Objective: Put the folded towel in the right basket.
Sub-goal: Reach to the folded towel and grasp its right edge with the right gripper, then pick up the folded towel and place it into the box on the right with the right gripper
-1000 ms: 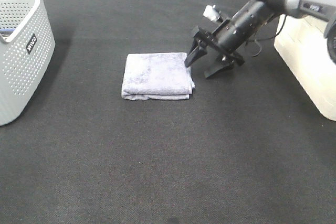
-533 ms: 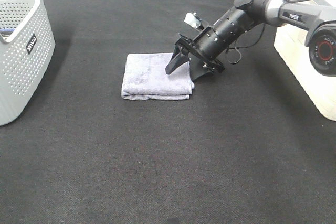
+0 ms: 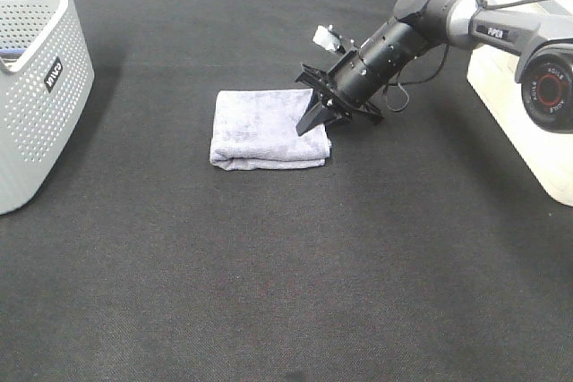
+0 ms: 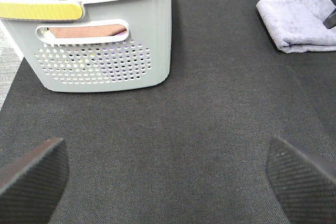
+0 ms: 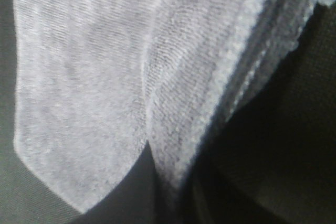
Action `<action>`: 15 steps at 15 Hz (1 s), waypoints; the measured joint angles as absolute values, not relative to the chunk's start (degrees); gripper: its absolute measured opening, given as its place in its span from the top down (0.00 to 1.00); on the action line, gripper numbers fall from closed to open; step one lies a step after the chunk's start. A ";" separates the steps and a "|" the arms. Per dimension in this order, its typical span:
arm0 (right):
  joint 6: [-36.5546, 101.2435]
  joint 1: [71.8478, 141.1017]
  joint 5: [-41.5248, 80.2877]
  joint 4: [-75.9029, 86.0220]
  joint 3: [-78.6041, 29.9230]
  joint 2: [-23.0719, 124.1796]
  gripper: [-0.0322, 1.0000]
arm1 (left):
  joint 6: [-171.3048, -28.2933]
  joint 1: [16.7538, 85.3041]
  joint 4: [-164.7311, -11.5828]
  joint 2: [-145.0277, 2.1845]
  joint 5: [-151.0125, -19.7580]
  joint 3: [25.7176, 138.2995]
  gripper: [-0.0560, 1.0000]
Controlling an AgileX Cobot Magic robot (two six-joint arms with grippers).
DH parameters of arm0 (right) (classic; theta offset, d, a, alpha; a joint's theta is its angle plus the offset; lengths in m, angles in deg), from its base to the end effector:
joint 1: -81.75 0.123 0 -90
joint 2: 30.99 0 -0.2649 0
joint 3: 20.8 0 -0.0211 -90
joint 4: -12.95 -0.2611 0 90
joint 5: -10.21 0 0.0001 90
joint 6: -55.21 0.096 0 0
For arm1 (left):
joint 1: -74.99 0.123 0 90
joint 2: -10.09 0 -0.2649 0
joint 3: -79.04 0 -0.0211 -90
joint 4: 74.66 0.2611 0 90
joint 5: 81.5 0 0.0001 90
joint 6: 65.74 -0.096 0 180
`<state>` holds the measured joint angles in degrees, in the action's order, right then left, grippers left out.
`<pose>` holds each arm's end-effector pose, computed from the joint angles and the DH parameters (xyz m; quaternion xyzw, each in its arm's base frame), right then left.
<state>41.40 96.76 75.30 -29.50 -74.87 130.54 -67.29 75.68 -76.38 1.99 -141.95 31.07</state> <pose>0.4927 0.1930 0.0753 -0.1048 0.9335 0.3382 0.0570 0.0285 -0.0022 0.2806 0.0070 0.8503 -0.0047 0.5262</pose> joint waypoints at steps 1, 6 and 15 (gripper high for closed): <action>40.48 96.87 75.30 -29.22 -74.87 128.65 0.89 | -67.29 75.68 -76.38 1.99 -141.95 31.07 0.03; 39.91 96.99 75.36 -24.23 -74.87 117.59 0.89 | -67.29 75.68 -76.38 1.99 -141.95 31.07 0.03; 43.12 96.99 78.68 2.47 -74.87 93.98 0.89 | -67.29 75.68 -76.38 1.99 -141.95 31.07 0.03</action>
